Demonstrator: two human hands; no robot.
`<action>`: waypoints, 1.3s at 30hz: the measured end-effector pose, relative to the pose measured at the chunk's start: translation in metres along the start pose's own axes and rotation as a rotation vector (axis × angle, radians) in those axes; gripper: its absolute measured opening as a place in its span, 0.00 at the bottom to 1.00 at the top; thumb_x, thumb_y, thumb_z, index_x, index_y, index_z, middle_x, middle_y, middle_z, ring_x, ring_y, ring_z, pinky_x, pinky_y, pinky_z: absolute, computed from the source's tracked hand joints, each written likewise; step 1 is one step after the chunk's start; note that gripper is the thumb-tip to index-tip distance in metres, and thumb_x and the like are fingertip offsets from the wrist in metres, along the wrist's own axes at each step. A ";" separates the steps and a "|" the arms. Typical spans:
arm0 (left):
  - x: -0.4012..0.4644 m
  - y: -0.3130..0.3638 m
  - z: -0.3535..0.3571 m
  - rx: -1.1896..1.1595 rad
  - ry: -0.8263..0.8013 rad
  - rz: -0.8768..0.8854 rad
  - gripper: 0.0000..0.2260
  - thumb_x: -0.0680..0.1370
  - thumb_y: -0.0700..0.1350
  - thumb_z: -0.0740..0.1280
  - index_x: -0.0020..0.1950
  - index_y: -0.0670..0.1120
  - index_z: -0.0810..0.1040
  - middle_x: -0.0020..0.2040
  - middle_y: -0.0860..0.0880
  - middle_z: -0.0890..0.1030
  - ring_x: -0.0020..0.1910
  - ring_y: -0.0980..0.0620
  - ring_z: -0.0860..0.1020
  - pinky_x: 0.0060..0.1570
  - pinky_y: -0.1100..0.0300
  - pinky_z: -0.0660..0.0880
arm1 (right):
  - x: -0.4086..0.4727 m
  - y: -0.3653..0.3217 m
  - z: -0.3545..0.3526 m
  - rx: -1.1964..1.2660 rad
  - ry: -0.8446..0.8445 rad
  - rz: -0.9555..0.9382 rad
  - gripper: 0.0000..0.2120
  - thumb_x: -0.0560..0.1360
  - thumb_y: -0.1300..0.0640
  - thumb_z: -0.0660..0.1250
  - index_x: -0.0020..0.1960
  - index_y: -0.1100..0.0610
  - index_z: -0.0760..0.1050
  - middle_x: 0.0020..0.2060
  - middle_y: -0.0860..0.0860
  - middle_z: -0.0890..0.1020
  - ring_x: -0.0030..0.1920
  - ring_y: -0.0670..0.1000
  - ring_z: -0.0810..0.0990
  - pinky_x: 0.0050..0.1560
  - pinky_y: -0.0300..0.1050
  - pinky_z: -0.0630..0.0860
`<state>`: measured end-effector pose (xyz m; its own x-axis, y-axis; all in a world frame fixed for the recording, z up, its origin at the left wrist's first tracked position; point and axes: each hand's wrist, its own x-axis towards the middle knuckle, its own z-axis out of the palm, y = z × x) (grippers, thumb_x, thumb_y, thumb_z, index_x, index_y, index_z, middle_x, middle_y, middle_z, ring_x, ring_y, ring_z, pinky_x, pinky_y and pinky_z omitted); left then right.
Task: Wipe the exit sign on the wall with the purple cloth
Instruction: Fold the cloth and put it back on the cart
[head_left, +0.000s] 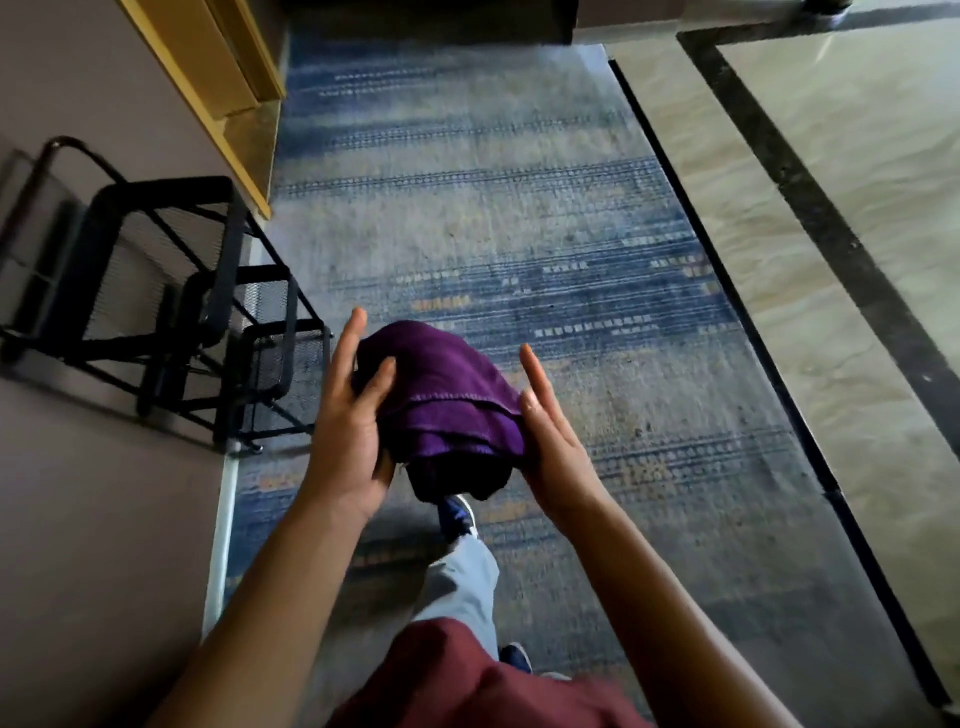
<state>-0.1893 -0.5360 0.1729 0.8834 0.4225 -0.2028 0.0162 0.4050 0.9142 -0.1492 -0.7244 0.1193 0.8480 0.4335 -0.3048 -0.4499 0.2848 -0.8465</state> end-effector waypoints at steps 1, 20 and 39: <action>0.018 0.002 0.000 0.015 -0.004 -0.006 0.24 0.81 0.44 0.69 0.72 0.66 0.73 0.73 0.55 0.75 0.69 0.48 0.78 0.58 0.49 0.82 | 0.015 -0.007 0.002 -0.025 0.019 -0.022 0.30 0.73 0.37 0.73 0.72 0.30 0.69 0.76 0.51 0.72 0.74 0.53 0.73 0.71 0.51 0.72; 0.313 0.028 -0.018 0.689 0.139 0.317 0.23 0.80 0.53 0.68 0.75 0.61 0.71 0.73 0.58 0.76 0.73 0.56 0.74 0.73 0.43 0.71 | 0.363 -0.132 0.038 -0.304 -0.203 0.002 0.13 0.80 0.57 0.67 0.61 0.47 0.85 0.58 0.51 0.87 0.61 0.51 0.85 0.58 0.42 0.80; 0.384 0.072 -0.143 0.620 0.907 0.215 0.17 0.79 0.49 0.68 0.69 0.57 0.79 0.66 0.63 0.79 0.68 0.63 0.75 0.69 0.60 0.70 | 0.587 -0.083 0.249 -0.665 -0.748 0.046 0.14 0.73 0.46 0.74 0.58 0.39 0.84 0.55 0.46 0.88 0.57 0.46 0.85 0.63 0.45 0.79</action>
<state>0.0841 -0.2285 0.1102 0.2320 0.9722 0.0315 0.3584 -0.1156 0.9264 0.3163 -0.2805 0.1192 0.3368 0.9235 -0.1839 -0.0356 -0.1826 -0.9825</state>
